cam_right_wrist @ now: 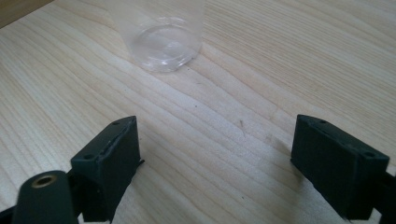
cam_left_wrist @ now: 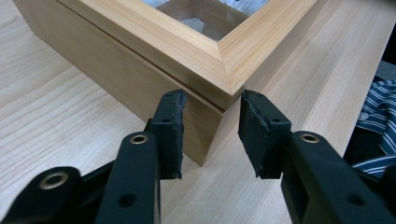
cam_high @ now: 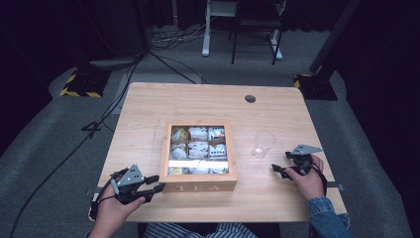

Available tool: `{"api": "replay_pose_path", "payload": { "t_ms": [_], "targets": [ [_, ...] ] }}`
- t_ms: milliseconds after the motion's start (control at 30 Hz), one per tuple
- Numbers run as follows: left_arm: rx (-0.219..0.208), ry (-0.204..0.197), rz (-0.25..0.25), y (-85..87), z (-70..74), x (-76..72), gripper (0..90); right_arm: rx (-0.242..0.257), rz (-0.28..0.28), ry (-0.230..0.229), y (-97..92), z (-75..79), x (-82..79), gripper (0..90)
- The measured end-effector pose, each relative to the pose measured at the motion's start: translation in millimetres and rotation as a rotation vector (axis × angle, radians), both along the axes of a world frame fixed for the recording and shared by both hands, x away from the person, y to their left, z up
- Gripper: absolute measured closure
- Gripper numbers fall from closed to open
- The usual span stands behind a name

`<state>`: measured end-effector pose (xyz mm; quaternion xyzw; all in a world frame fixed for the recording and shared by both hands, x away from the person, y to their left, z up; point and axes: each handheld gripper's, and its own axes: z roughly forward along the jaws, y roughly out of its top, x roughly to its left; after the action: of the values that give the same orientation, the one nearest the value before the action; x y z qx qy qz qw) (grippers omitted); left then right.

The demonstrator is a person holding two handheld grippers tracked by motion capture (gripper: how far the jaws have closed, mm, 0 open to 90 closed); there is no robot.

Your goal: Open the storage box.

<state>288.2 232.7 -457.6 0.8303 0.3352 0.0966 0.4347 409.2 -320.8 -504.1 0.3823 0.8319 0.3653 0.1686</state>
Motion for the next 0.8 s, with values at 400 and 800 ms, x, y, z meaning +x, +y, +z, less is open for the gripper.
{"api": "replay_pose_path", "payload": {
  "t_ms": [400,800],
  "targets": [
    [0.034,-0.05,-0.035,-2.3,8.4,1.4,64.7,-0.001,0.002,0.0,-0.2,0.0,0.1,15.8],
    [0.022,-0.074,-0.028,-1.6,18.7,3.9,59.1,0.0,0.001,0.0,0.0,0.0,0.0,15.8]
  ]
}}
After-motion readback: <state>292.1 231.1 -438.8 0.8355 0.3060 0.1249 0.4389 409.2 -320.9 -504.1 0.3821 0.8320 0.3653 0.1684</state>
